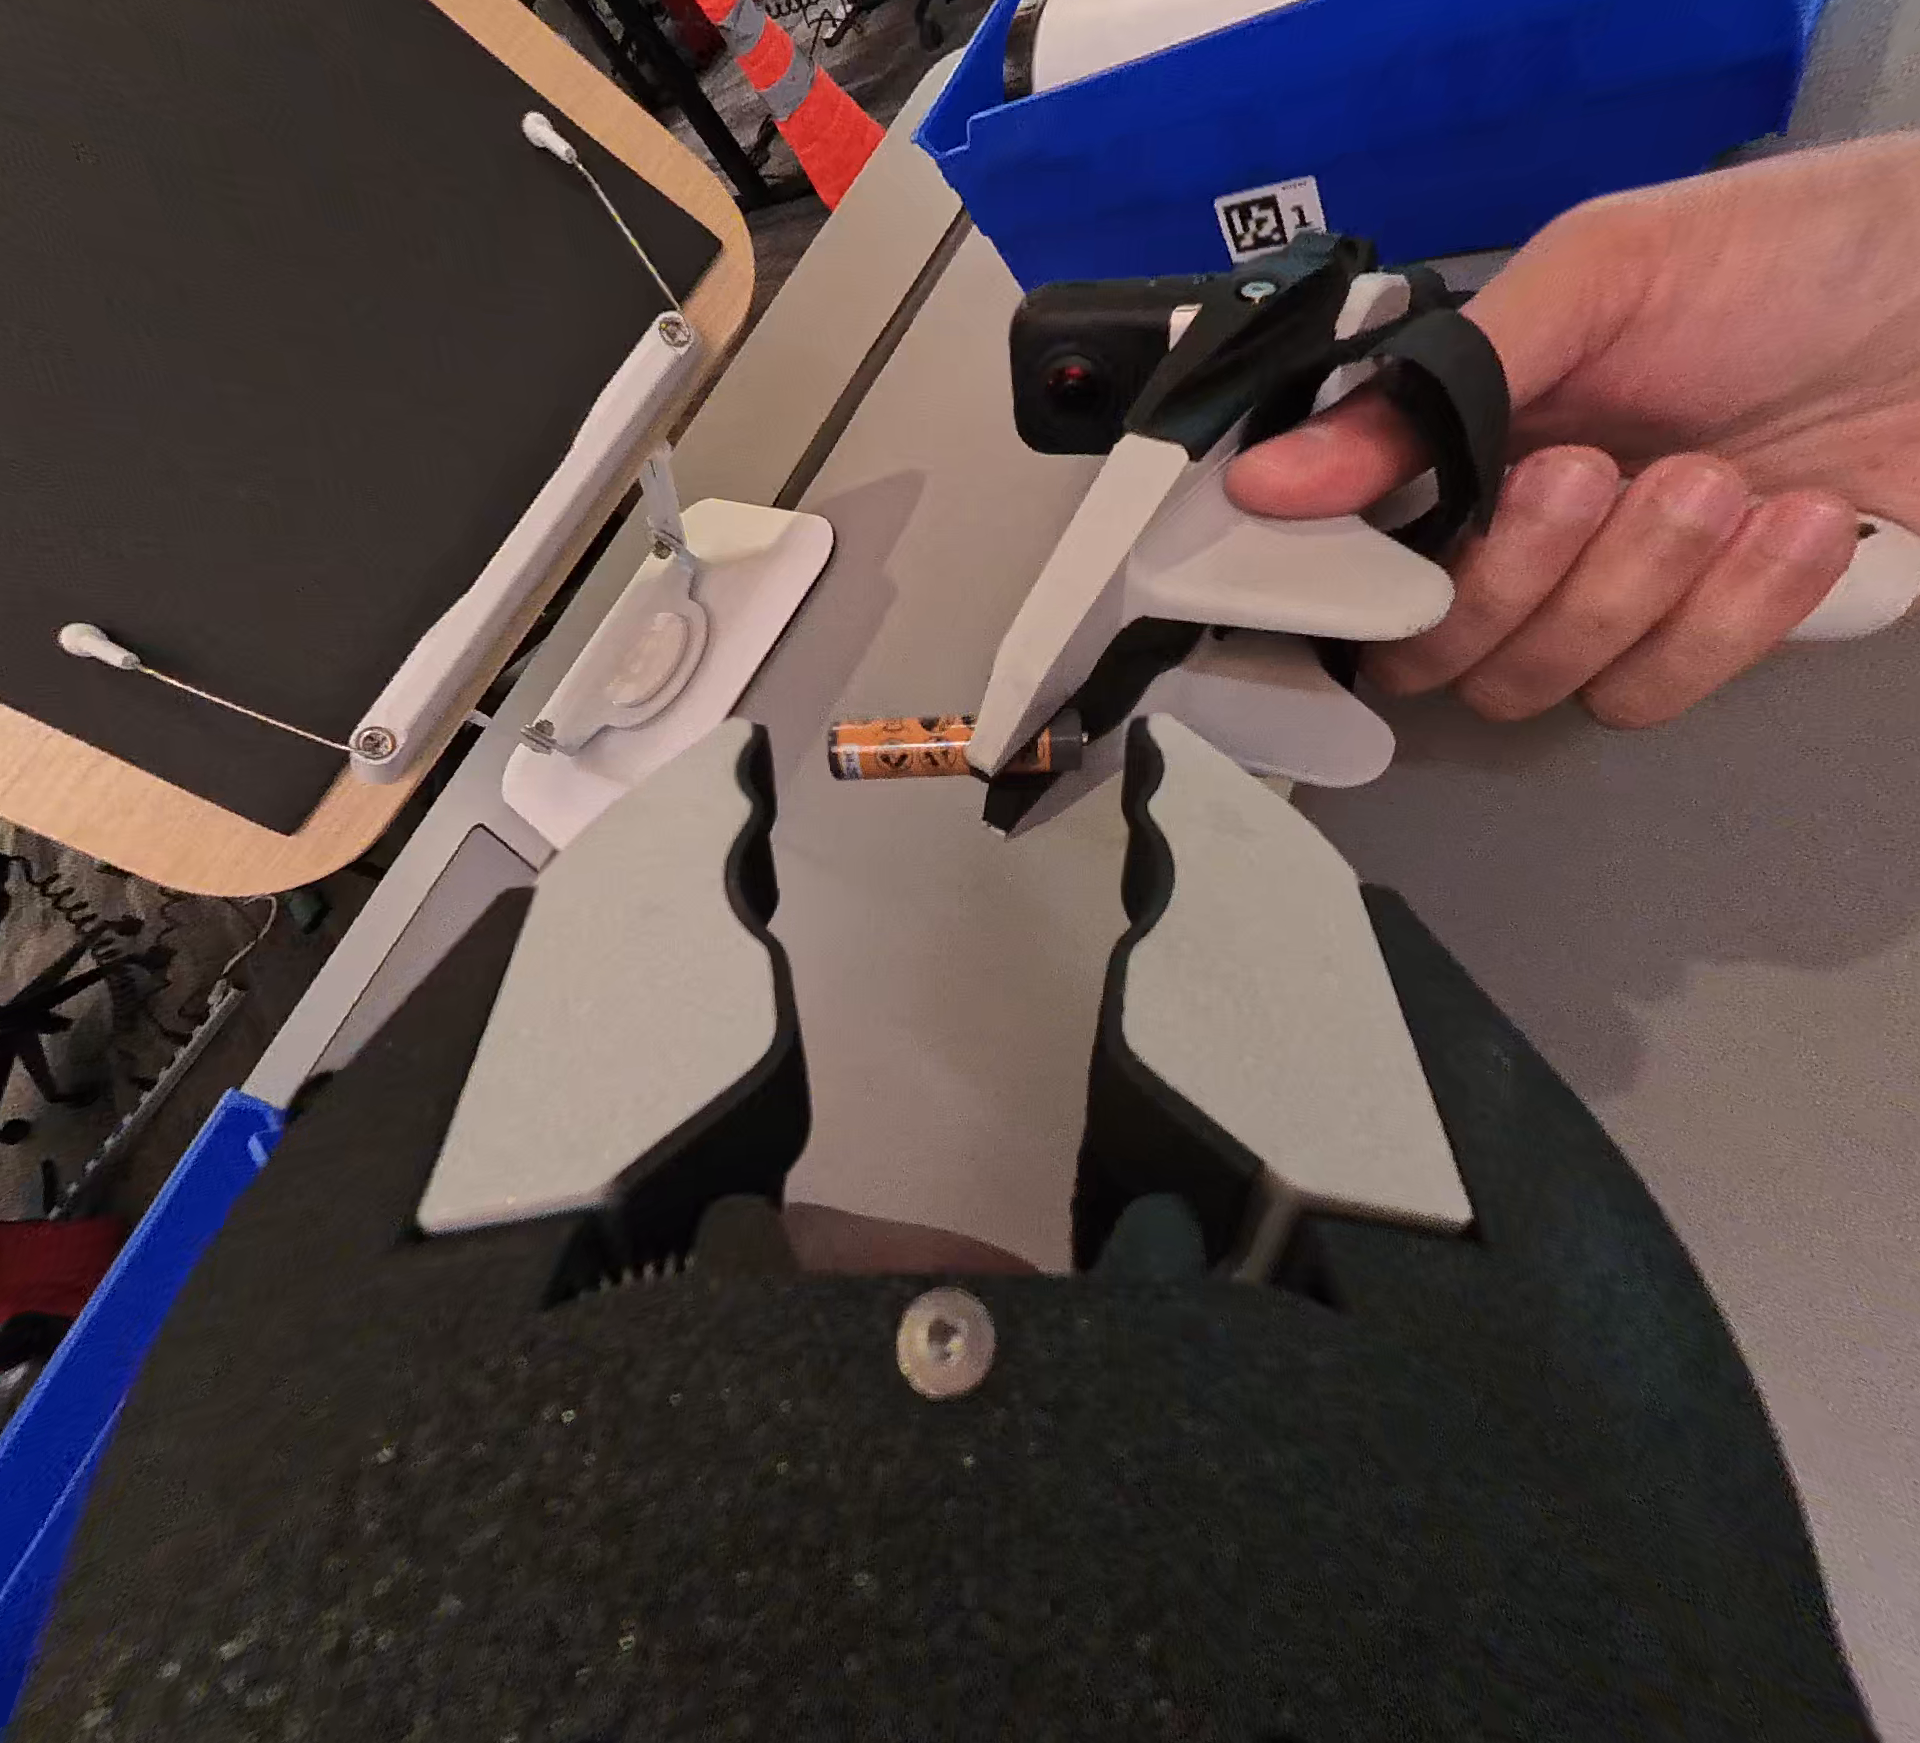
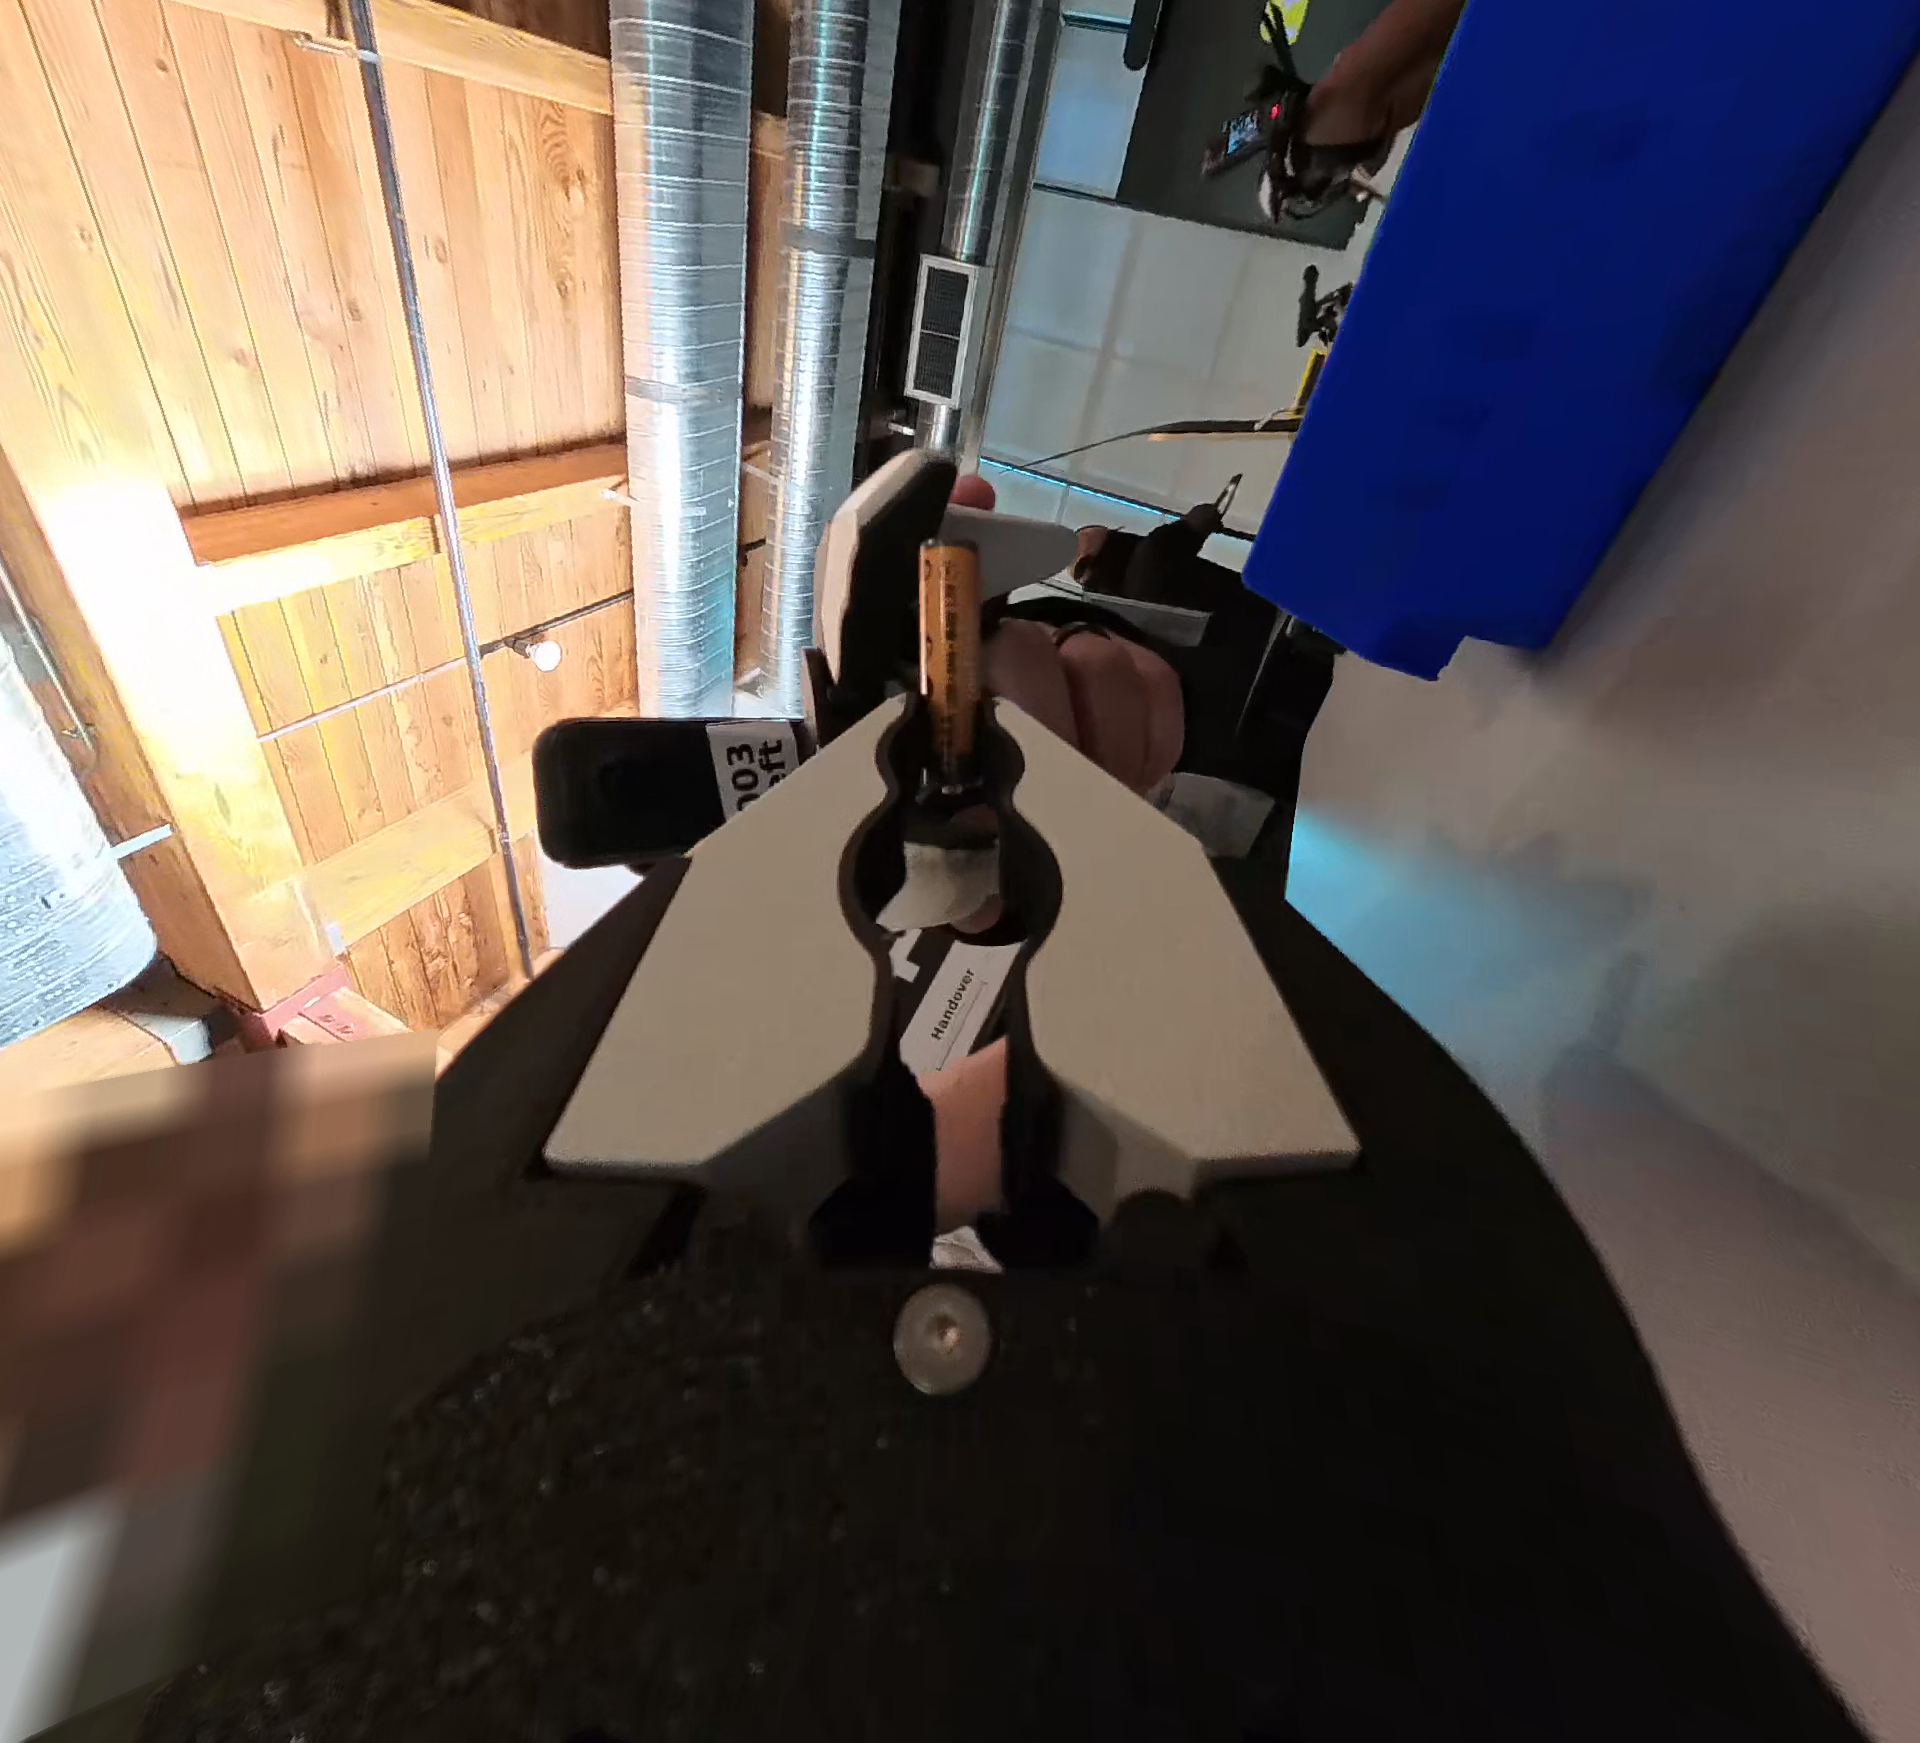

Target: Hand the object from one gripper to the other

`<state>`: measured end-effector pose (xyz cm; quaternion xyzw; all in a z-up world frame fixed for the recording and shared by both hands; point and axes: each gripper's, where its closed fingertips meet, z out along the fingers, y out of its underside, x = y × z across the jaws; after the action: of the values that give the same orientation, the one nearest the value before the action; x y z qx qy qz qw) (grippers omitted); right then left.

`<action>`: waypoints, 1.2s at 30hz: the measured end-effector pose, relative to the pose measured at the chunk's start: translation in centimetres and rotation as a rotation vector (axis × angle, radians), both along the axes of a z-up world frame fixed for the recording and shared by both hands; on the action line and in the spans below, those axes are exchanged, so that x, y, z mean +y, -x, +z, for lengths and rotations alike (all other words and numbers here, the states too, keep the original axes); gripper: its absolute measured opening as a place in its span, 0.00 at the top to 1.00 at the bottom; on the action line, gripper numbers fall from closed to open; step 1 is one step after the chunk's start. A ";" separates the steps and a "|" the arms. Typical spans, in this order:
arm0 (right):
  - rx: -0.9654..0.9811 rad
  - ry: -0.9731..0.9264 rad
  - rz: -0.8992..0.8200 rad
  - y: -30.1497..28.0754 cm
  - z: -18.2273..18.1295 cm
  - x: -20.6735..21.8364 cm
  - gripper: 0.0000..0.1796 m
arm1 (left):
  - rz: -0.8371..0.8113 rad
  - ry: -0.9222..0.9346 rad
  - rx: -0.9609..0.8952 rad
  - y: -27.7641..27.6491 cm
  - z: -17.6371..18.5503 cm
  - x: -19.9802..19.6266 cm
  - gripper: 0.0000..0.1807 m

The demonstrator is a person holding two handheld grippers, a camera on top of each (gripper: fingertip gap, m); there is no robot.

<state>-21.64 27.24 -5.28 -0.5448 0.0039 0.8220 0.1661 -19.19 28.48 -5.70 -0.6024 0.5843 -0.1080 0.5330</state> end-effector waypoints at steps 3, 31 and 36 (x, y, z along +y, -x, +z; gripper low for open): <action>0.003 0.004 0.008 -0.1 0.0 -0.1 0.95 | -0.001 -0.003 0.011 0.1 -0.3 0.1 0.71; -0.756 -1.501 -1.035 -1.8 6.2 -2.0 0.83 | -0.216 1.475 -0.785 1.7 4.2 -0.9 0.75; -0.818 -1.532 -0.983 -1.1 5.2 -2.3 0.84 | -0.217 1.579 -0.764 1.4 3.2 -1.2 0.75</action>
<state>-20.50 24.90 -0.07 -0.4695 -0.3598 0.1919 0.7831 -20.62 27.28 -2.51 -0.6586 0.1749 -0.7239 0.1071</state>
